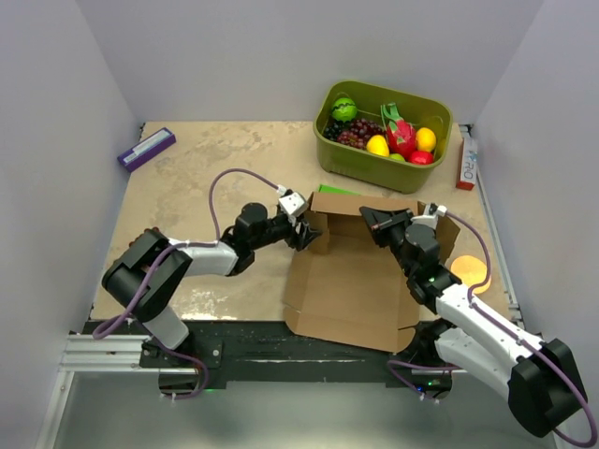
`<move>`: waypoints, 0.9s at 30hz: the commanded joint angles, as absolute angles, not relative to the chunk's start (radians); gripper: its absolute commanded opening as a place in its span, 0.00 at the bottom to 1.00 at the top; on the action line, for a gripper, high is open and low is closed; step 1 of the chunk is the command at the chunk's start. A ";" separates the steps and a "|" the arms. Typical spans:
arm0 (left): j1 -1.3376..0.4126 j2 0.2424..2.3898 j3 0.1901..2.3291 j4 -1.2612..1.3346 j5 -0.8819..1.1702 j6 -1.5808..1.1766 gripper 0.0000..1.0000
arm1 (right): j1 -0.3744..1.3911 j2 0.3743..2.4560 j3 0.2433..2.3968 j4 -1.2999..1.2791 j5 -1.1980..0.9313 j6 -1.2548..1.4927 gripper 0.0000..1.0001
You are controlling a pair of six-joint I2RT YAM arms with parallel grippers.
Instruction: Fold the paper box
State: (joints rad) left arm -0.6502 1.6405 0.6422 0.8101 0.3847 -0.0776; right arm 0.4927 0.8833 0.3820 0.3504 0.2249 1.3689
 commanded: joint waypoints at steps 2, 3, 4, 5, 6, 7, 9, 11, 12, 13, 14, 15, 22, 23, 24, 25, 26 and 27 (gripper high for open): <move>-0.701 1.658 0.703 0.764 0.216 0.035 0.61 | 0.497 0.903 0.419 0.258 0.190 1.344 0.00; -0.713 1.661 0.710 0.756 0.181 0.041 0.59 | 0.499 0.902 0.422 0.253 0.189 1.348 0.00; -0.718 1.661 0.713 0.743 0.163 0.046 0.58 | 0.497 0.902 0.423 0.244 0.190 1.350 0.00; -0.725 1.663 0.716 0.738 0.114 0.060 0.55 | 0.499 0.897 0.422 0.239 0.190 1.351 0.00; -0.741 1.663 0.718 0.732 0.091 0.067 0.54 | 0.497 0.893 0.420 0.236 0.192 1.358 0.00; -0.747 1.664 0.722 0.717 0.072 0.077 0.53 | 0.497 0.890 0.422 0.230 0.193 1.361 0.00; -0.771 1.670 0.738 0.700 0.022 0.101 0.52 | 0.499 0.879 0.417 0.227 0.196 1.367 0.00; -0.788 1.683 0.755 0.677 0.002 0.130 0.52 | 0.497 0.874 0.417 0.224 0.195 1.373 0.00; -0.804 1.687 0.761 0.670 -0.035 0.139 0.52 | 0.499 0.871 0.417 0.224 0.193 1.379 0.00; -0.808 1.693 0.767 0.657 -0.049 0.146 0.52 | 0.497 0.873 0.419 0.224 0.190 1.382 0.00; -0.811 1.701 0.778 0.652 -0.057 0.144 0.51 | 0.497 0.871 0.419 0.224 0.187 1.385 0.00; -0.813 1.703 0.782 0.649 -0.066 0.143 0.51 | 0.499 0.871 0.417 0.224 0.183 1.391 0.00; -0.837 1.726 0.819 0.664 -0.127 0.101 0.52 | 0.500 0.874 0.396 0.229 0.181 1.436 0.00; -0.848 1.732 0.827 0.664 -0.132 0.103 0.52 | 0.500 0.874 0.394 0.230 0.184 1.449 0.00; -0.853 1.738 0.836 0.661 -0.135 0.101 0.52 | 0.500 0.876 0.391 0.235 0.184 1.454 0.00; -0.857 1.750 0.847 0.660 -0.138 0.098 0.52 | 0.503 0.879 0.385 0.238 0.186 1.459 0.00; -0.865 1.753 0.851 0.660 -0.146 0.095 0.52 | 0.503 0.880 0.385 0.241 0.186 1.465 0.00; -0.868 1.758 0.856 0.664 -0.147 0.089 0.52 | 0.505 0.882 0.384 0.242 0.187 1.468 0.00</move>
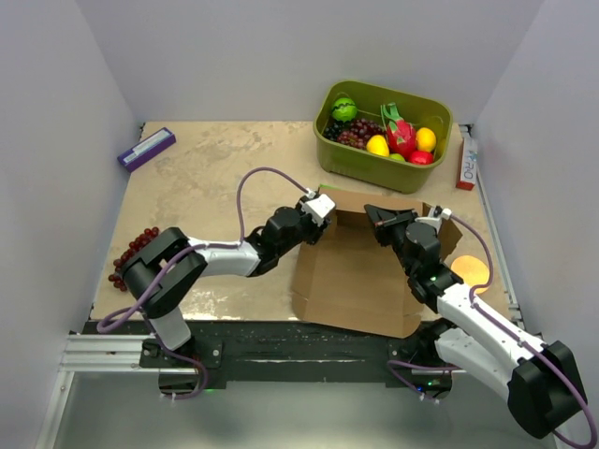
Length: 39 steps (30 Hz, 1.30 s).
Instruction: Fold the paper box
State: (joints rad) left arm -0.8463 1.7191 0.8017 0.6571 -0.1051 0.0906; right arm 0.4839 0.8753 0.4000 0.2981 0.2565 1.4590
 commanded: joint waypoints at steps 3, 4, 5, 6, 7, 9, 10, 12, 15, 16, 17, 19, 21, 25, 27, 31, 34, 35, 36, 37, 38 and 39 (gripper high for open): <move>-0.877 1.772 0.864 0.670 -0.153 0.071 0.52 | 0.509 0.890 0.383 0.245 0.192 1.476 0.00; -0.880 1.776 0.871 0.672 -0.159 0.061 0.52 | 0.512 0.893 0.382 0.247 0.195 1.477 0.00; -0.885 1.781 0.874 0.672 -0.175 0.055 0.52 | 0.514 0.897 0.380 0.248 0.196 1.485 0.00; -0.887 1.782 0.873 0.683 -0.181 0.051 0.52 | 0.517 0.897 0.379 0.255 0.196 1.488 0.00; -0.888 1.782 0.874 0.687 -0.186 0.043 0.51 | 0.517 0.900 0.373 0.258 0.195 1.488 0.00; -0.890 1.786 0.874 0.696 -0.212 0.032 0.49 | 0.520 0.902 0.370 0.258 0.195 1.494 0.00; -0.890 1.786 0.868 0.701 -0.224 0.025 0.46 | 0.520 0.899 0.367 0.259 0.198 1.496 0.00; -0.890 1.784 0.864 0.709 -0.273 0.017 0.40 | 0.522 0.890 0.365 0.249 0.206 1.496 0.00; -0.888 1.776 0.850 0.709 -0.342 0.008 0.26 | 0.522 0.877 0.368 0.229 0.227 1.483 0.00; -0.888 1.773 0.845 0.709 -0.348 0.008 0.22 | 0.523 0.868 0.373 0.222 0.229 1.477 0.00; -0.888 1.772 0.842 0.706 -0.365 0.008 0.21 | 0.523 0.865 0.376 0.216 0.235 1.462 0.00; -0.888 1.764 0.841 0.683 -0.385 0.008 0.15 | 0.522 0.858 0.382 0.203 0.242 1.445 0.02; -0.887 1.756 0.839 0.663 -0.417 0.008 0.12 | 0.522 0.851 0.385 0.193 0.244 1.418 0.12; -0.856 1.718 0.831 0.595 -0.436 -0.026 0.07 | 0.522 0.828 0.406 0.181 0.233 1.333 0.34; -0.835 1.701 0.833 0.522 -0.423 -0.044 0.06 | 0.523 0.816 0.442 0.140 0.224 1.281 0.53; -0.749 1.634 0.819 0.396 -0.379 -0.095 0.04 | 0.522 0.772 0.521 0.031 0.193 1.075 0.79; -0.689 1.580 0.785 0.331 -0.354 -0.126 0.04 | 0.523 0.720 0.583 -0.075 0.176 0.955 0.89; -0.678 1.565 0.776 0.306 -0.354 -0.126 0.04 | 0.522 0.698 0.598 -0.131 0.166 0.927 0.91; -0.670 1.543 0.767 0.293 -0.354 -0.118 0.04 | 0.523 0.687 0.627 -0.155 0.158 0.899 0.91; -0.658 1.534 0.764 0.279 -0.350 -0.112 0.04 | 0.522 0.678 0.641 -0.188 0.166 0.846 0.92; -0.654 1.526 0.762 0.253 -0.350 -0.107 0.04 | 0.522 0.672 0.655 -0.259 0.201 0.819 0.92; -0.649 1.517 0.762 0.241 -0.348 -0.095 0.04 | 0.522 0.664 0.679 -0.293 0.221 0.796 0.92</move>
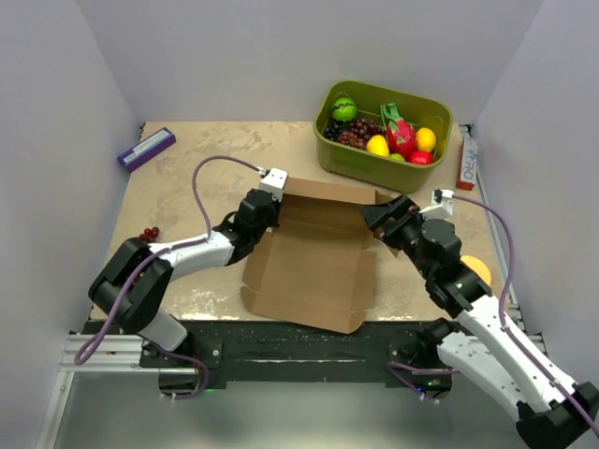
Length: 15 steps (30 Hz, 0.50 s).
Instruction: Fold the paper box
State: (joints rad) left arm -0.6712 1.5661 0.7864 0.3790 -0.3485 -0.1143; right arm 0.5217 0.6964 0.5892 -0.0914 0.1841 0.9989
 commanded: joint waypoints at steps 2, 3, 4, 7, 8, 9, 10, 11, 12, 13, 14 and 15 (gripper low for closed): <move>-0.635 1.509 0.759 0.221 -0.333 -0.086 0.04 | 0.523 0.664 0.696 -0.380 0.279 0.736 0.93; -0.629 1.505 0.753 0.218 -0.327 -0.083 0.04 | 0.523 0.673 0.709 -0.408 0.357 0.727 0.93; -0.621 1.503 0.750 0.216 -0.310 -0.081 0.04 | 0.522 0.681 0.712 -0.425 0.385 0.710 0.93; -0.609 1.500 0.747 0.209 -0.295 -0.081 0.04 | 0.523 0.721 0.712 -0.459 0.455 0.701 0.93; -0.607 1.499 0.746 0.212 -0.291 -0.081 0.04 | 0.522 0.729 0.712 -0.460 0.465 0.701 0.93; -0.607 1.500 0.746 0.213 -0.288 -0.081 0.04 | 0.522 0.738 0.704 -0.459 0.477 0.701 0.93; -0.604 1.497 0.747 0.213 -0.279 -0.080 0.04 | 0.522 0.748 0.700 -0.454 0.506 0.695 0.93; -0.604 1.500 0.747 0.213 -0.278 -0.080 0.04 | 0.522 0.752 0.696 -0.454 0.518 0.693 0.93; -0.603 1.499 0.747 0.213 -0.276 -0.078 0.04 | 0.523 0.750 0.690 -0.450 0.531 0.693 0.93; -0.603 1.500 0.749 0.213 -0.272 -0.077 0.04 | 0.522 0.747 0.684 -0.445 0.552 0.684 0.93; -0.601 1.500 0.747 0.213 -0.272 -0.075 0.04 | 0.522 0.738 0.674 -0.419 0.561 0.678 0.93; -0.601 1.500 0.747 0.213 -0.272 -0.072 0.04 | 0.523 0.733 0.654 -0.404 0.571 0.669 0.93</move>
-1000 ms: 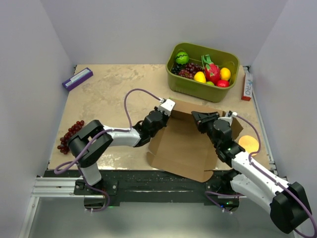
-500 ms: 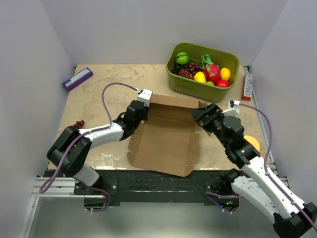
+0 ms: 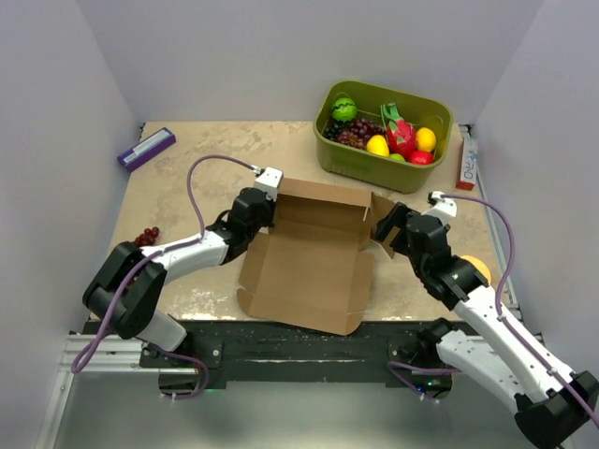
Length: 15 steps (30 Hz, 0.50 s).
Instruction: Fold the paper box
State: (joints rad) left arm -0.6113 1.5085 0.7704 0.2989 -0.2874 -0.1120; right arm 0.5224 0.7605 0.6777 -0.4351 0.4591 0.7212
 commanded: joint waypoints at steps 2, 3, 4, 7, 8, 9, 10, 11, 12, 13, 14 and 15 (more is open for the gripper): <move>-0.600 1.502 0.749 0.213 -0.268 -0.068 0.04 | 0.523 0.736 0.638 -0.368 0.601 0.650 0.93; -0.597 1.499 0.749 0.213 -0.268 -0.064 0.04 | 0.520 0.744 0.626 -0.358 0.615 0.644 0.92; -0.597 1.500 0.747 0.215 -0.267 -0.063 0.04 | 0.522 0.752 0.621 -0.347 0.623 0.632 0.92; -0.595 1.500 0.742 0.221 -0.270 -0.058 0.04 | 0.517 0.798 0.611 -0.296 0.644 0.595 0.88; -0.595 1.500 0.742 0.221 -0.268 -0.058 0.04 | 0.515 0.813 0.612 -0.282 0.650 0.589 0.85; -0.595 1.499 0.741 0.221 -0.268 -0.055 0.04 | 0.512 0.831 0.614 -0.272 0.652 0.580 0.84; -0.595 1.500 0.739 0.222 -0.267 -0.054 0.04 | 0.511 0.839 0.611 -0.256 0.652 0.556 0.83; -0.595 1.500 0.738 0.225 -0.267 -0.052 0.04 | 0.511 0.842 0.607 -0.217 0.653 0.539 0.80; -0.594 1.499 0.736 0.227 -0.265 -0.049 0.04 | 0.511 0.847 0.597 -0.198 0.657 0.513 0.79; -0.595 1.497 0.736 0.229 -0.265 -0.048 0.04 | 0.509 0.847 0.591 -0.177 0.660 0.497 0.77; -0.594 1.496 0.733 0.232 -0.264 -0.043 0.04 | 0.508 0.848 0.583 -0.132 0.657 0.482 0.75; -0.595 1.490 0.730 0.235 -0.264 -0.041 0.04 | 0.508 0.848 0.569 -0.109 0.643 0.448 0.73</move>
